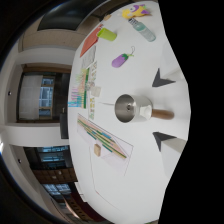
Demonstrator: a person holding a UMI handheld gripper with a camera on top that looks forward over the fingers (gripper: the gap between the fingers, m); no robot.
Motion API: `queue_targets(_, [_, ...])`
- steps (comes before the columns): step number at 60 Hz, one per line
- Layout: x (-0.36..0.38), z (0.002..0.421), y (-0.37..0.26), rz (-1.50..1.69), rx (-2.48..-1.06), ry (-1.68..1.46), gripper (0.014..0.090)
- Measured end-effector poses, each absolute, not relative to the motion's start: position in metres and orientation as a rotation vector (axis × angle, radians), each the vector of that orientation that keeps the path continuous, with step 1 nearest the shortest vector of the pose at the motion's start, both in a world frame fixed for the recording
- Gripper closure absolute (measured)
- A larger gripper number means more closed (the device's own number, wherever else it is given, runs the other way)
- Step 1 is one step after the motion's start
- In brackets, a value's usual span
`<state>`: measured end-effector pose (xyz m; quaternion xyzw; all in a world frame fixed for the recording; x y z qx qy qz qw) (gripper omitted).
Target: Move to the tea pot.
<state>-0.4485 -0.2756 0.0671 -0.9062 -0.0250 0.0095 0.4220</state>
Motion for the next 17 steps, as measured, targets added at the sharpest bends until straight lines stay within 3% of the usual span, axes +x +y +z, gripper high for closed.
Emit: queue_targets(17, [-0.4513,0.063,-0.2684,0.012,-2.277,-0.052,0.0196])
